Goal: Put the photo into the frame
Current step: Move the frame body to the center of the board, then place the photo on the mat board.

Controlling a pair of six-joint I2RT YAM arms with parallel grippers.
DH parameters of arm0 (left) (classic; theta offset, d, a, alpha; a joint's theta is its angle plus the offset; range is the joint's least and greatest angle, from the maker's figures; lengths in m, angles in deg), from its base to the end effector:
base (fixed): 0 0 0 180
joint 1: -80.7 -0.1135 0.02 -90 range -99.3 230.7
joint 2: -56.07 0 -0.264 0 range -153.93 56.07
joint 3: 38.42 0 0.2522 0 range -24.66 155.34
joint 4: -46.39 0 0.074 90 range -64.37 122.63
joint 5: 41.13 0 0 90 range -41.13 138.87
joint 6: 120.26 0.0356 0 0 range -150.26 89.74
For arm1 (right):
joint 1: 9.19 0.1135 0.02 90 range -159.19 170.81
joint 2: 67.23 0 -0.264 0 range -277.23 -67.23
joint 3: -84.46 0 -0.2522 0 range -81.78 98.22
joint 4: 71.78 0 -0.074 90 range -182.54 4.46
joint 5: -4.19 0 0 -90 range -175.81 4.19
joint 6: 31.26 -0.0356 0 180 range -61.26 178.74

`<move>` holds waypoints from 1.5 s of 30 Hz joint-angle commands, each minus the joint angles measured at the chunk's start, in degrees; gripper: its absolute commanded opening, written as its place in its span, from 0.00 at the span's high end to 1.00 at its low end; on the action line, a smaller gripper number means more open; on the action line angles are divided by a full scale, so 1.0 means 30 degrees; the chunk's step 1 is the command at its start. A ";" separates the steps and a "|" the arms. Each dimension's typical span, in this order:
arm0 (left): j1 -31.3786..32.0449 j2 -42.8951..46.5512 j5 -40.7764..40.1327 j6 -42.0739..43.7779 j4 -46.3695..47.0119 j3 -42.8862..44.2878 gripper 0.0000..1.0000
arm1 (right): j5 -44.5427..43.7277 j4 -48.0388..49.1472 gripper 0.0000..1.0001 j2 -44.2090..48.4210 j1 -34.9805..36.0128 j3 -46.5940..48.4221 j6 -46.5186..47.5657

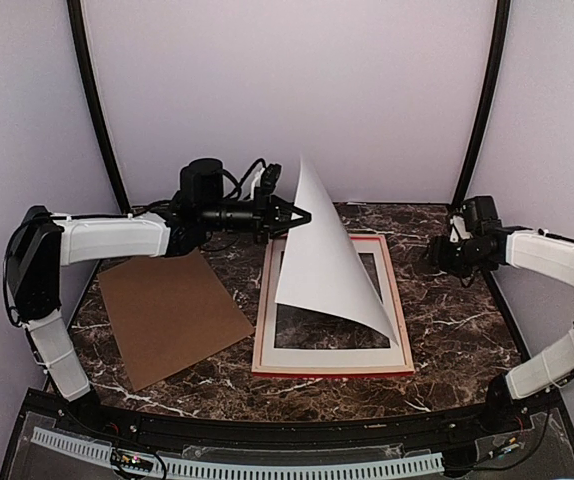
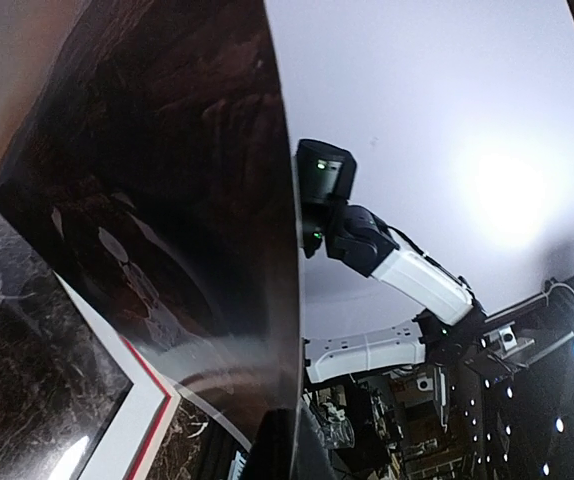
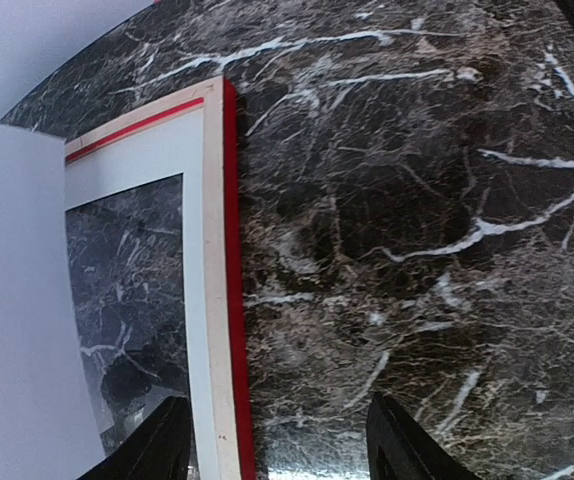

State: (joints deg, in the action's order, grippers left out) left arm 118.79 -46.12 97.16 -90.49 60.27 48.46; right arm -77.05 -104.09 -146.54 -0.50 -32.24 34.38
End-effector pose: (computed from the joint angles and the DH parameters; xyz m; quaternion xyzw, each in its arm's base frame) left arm 0.3115 -0.2779 0.3025 0.1549 0.6959 -0.6735 0.1951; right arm 0.2819 0.0486 0.2218 0.1001 0.9269 0.1693 0.3198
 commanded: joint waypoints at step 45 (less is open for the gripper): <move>0.0126 -0.3325 -0.6355 0.3795 -0.4488 -0.3113 1.00 | 0.1445 0.0296 0.38 -0.0341 -0.1724 -0.1473 0.1440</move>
State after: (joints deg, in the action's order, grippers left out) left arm 119.49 -58.12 78.12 -82.29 49.76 37.14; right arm -73.58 -105.75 -147.08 -5.51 -35.76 38.36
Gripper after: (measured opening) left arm 0.010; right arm 0.614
